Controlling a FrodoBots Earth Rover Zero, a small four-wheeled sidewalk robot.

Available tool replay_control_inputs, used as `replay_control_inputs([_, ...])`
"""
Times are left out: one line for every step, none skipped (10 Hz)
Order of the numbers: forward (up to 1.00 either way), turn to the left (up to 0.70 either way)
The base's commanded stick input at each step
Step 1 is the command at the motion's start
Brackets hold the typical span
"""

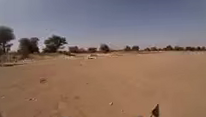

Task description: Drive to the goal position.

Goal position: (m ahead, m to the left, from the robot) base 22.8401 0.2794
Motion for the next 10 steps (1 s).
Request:
replay_control_inputs([0.5, 0.0])
replay_control_inputs([0.5, 0.0])
replay_control_inputs([0.5, 0.0])
replay_control_inputs([0.5, 0.0])
replay_control_inputs([0.5, 0.0])
replay_control_inputs([0.5, 0.0])
replay_control_inputs([0.5, 0.0])
replay_control_inputs([0.5, 0.0])
replay_control_inputs([0.5, 0.0])
replay_control_inputs([0.5, 0.0])
